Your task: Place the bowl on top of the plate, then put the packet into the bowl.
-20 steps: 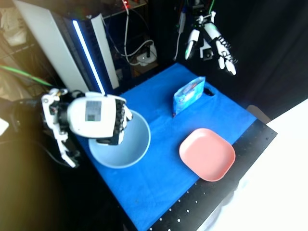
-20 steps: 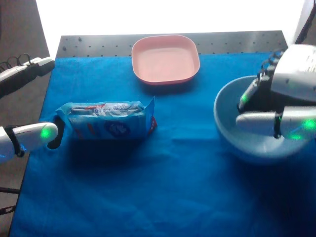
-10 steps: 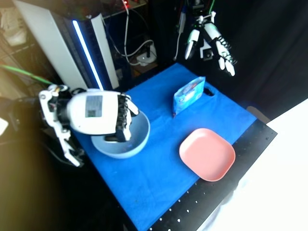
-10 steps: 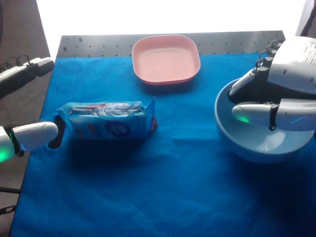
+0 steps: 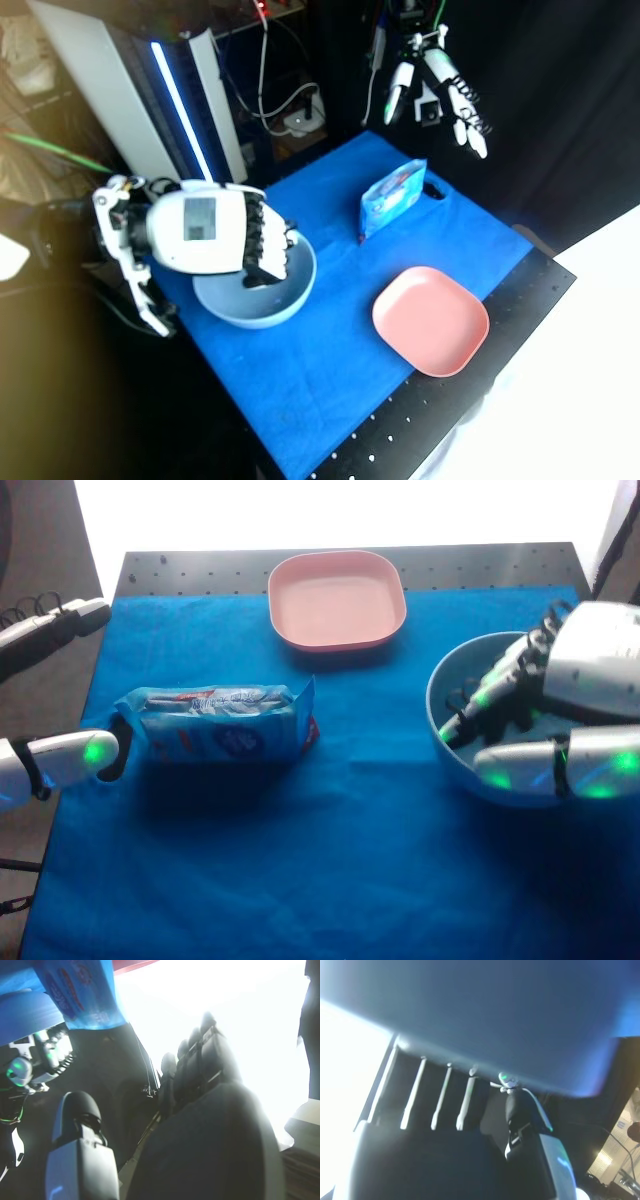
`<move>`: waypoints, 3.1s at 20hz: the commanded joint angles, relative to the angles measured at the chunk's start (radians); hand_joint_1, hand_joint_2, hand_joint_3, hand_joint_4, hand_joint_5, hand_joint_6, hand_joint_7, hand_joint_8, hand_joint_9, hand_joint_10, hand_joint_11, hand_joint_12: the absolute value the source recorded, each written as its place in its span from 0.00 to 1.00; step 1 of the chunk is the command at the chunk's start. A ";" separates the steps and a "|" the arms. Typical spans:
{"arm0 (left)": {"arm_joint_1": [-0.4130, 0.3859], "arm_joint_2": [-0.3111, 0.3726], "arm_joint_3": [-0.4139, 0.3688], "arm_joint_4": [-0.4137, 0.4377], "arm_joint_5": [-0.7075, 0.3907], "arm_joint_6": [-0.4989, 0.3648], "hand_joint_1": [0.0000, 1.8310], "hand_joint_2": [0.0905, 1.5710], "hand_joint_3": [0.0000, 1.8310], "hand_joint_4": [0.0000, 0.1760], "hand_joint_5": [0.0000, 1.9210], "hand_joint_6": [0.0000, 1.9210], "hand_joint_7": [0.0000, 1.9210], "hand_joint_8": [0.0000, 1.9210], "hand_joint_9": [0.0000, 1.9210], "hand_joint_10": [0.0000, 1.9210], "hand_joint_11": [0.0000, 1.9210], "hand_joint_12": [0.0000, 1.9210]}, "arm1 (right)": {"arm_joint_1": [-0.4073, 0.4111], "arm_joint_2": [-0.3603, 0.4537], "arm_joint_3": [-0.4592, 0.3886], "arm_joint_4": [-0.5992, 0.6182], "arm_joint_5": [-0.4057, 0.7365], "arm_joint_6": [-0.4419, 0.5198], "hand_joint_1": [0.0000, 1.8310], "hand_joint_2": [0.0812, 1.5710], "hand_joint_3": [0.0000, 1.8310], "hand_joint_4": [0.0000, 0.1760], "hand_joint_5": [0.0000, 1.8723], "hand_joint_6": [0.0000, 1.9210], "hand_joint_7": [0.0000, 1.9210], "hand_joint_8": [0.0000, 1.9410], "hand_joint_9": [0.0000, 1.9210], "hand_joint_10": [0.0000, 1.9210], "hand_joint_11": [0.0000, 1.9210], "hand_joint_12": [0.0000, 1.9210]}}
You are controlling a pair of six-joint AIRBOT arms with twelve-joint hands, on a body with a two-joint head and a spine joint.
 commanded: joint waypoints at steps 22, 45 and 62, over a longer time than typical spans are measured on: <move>-0.002 -0.009 0.000 -0.008 -0.135 -0.013 0.31 0.65 0.00 0.54 0.09 0.00 0.05 0.00 0.00 0.00 0.00 0.00 | -0.081 -0.028 0.036 0.035 -0.030 0.015 0.77 0.64 0.00 0.22 0.26 0.92 0.38 0.99 0.53 1.00 0.60 1.00; 0.002 -0.022 0.000 -0.008 -0.128 -0.015 0.36 0.65 0.00 0.17 0.12 0.00 0.07 0.00 0.05 0.00 0.00 0.17 | 0.054 -0.034 0.046 -0.018 0.010 0.013 0.67 0.84 0.02 0.84 0.53 1.00 0.71 1.00 0.81 1.00 0.82 1.00; 0.006 -0.029 0.009 -0.004 -0.130 -0.027 0.30 0.66 0.00 0.46 0.09 0.00 0.09 0.00 0.06 0.00 0.00 0.00 | 0.219 -0.187 0.199 0.169 0.069 -0.091 0.79 0.77 0.00 0.99 0.57 1.00 0.71 1.00 0.81 1.00 0.84 1.00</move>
